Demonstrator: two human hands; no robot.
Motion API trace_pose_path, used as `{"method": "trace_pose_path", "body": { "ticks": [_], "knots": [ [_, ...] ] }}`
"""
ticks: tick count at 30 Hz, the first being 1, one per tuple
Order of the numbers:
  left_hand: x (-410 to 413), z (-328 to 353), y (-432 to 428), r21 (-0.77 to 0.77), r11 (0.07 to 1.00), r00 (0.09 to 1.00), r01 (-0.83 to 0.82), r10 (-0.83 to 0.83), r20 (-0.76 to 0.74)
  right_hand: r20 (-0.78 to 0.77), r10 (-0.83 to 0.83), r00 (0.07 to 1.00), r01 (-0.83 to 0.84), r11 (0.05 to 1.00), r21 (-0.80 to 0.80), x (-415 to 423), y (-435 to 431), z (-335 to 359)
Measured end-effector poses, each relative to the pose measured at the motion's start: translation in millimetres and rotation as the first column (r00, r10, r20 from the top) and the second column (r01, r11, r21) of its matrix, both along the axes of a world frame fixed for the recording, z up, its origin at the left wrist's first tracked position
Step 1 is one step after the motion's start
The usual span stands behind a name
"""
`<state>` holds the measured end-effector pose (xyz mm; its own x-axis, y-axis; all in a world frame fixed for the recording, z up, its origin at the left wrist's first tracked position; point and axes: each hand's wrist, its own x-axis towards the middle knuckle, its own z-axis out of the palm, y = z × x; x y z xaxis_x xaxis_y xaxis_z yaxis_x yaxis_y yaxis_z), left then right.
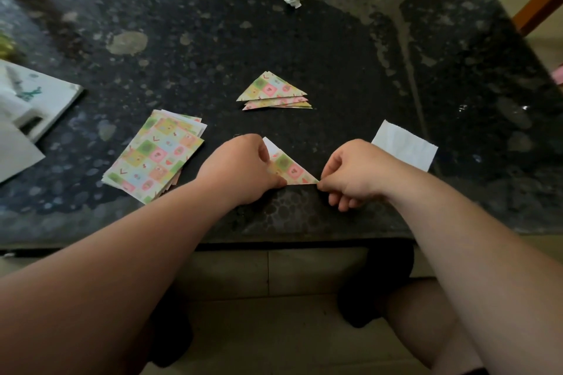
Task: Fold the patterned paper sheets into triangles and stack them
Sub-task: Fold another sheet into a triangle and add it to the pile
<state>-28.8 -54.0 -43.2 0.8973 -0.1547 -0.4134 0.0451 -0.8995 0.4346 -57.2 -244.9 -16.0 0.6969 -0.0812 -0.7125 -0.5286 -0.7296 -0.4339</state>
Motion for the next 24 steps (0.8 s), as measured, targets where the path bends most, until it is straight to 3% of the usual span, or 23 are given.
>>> {"method": "trace_pose_path", "body": {
  "ticks": [11,15,18,20,22,24],
  "knots": [
    [-7.0,-2.1,2.8,0.022,0.997,0.995,0.079,-0.080,0.055,-0.026,-0.031,0.999,0.034,0.989,0.142,-6.5,9.4,0.2],
    [-14.1,0.4,4.6,0.009,0.972,0.939,0.235,-0.230,0.258,-0.076,-0.158,0.985,0.174,0.933,0.315,-1.4,8.2,6.5],
    [-17.4,6.0,3.4,-0.147,0.914,0.869,0.378,-0.295,0.397,-0.086,-0.208,0.974,0.224,0.862,0.455,-1.1,5.0,17.9],
    [-19.5,11.9,2.4,-0.253,0.890,0.868,0.379,-0.247,0.431,-0.036,-0.211,0.977,0.198,0.828,0.525,-2.5,3.0,24.8],
    [-21.3,19.5,-0.1,-0.428,0.861,0.918,0.275,-0.104,0.382,0.057,-0.236,0.970,0.160,0.800,0.579,-4.0,2.3,29.3],
    [-18.8,27.4,-1.9,-0.657,0.752,0.977,0.048,0.103,0.189,0.194,-0.285,0.939,0.111,0.782,0.613,-4.4,1.2,32.7]
  ]
}}
